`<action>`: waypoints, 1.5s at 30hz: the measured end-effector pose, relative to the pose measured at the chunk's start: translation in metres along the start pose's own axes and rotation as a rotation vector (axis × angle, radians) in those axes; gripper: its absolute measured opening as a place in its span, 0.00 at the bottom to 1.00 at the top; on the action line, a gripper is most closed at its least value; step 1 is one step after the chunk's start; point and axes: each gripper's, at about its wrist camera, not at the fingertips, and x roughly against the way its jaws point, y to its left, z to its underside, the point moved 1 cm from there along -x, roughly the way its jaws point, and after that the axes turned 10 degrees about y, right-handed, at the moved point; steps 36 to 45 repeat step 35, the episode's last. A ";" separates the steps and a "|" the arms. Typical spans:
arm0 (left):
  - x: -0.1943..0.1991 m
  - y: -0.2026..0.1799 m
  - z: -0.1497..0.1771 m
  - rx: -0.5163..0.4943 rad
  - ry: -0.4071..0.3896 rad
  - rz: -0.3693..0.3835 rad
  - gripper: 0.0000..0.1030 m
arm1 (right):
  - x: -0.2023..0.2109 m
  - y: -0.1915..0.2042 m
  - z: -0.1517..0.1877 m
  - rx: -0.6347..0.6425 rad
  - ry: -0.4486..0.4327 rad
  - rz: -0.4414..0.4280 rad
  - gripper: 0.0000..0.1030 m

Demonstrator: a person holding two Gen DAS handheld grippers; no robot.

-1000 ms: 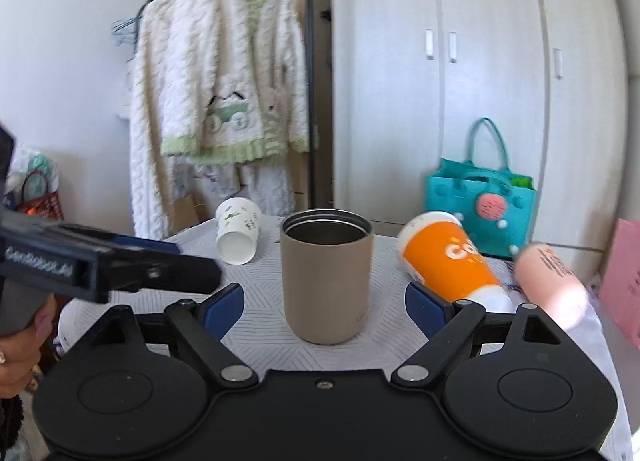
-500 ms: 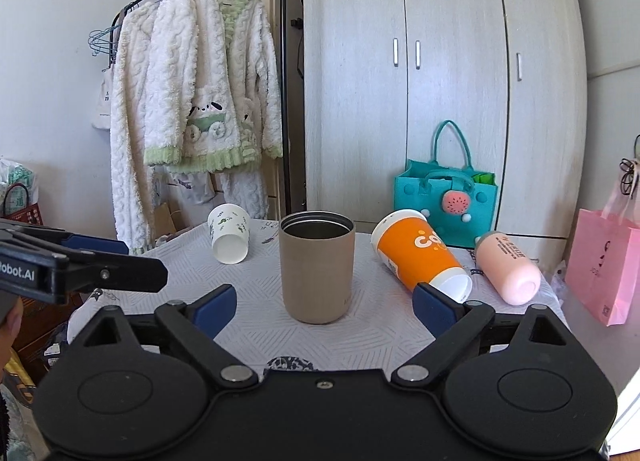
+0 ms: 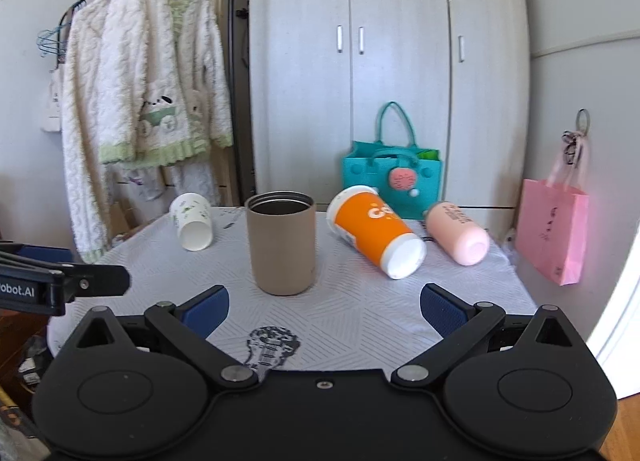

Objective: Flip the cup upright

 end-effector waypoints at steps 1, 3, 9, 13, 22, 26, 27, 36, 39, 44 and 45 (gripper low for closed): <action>0.000 0.001 0.001 0.009 0.002 -0.012 1.00 | 0.001 0.001 0.001 0.001 0.000 0.014 1.00; 0.001 0.003 0.003 0.026 0.000 -0.030 1.00 | 0.002 0.003 0.003 0.009 -0.001 0.036 1.00; -0.002 0.004 0.006 0.030 0.020 -0.080 1.00 | 0.003 0.002 0.006 -0.017 0.007 0.076 1.00; -0.007 0.001 0.003 0.006 0.063 -0.099 1.00 | 0.002 0.000 0.008 -0.034 0.014 0.085 1.00; -0.005 0.010 0.003 0.057 0.014 -0.125 1.00 | 0.000 -0.006 0.008 -0.046 0.022 0.112 1.00; -0.008 0.012 0.004 0.075 0.023 -0.111 1.00 | -0.001 -0.006 0.009 -0.058 0.023 0.117 1.00; -0.009 0.012 0.004 0.075 0.027 -0.109 1.00 | -0.001 -0.006 0.009 -0.060 0.023 0.117 1.00; -0.010 0.010 0.007 0.059 0.028 -0.117 1.00 | 0.000 -0.007 0.008 -0.065 0.021 0.125 1.00; -0.010 0.010 0.007 0.059 0.028 -0.117 1.00 | 0.000 -0.007 0.008 -0.065 0.021 0.125 1.00; -0.010 0.010 0.007 0.059 0.028 -0.117 1.00 | 0.000 -0.007 0.008 -0.065 0.021 0.125 1.00; -0.010 0.010 0.007 0.059 0.028 -0.117 1.00 | 0.000 -0.007 0.008 -0.065 0.021 0.125 1.00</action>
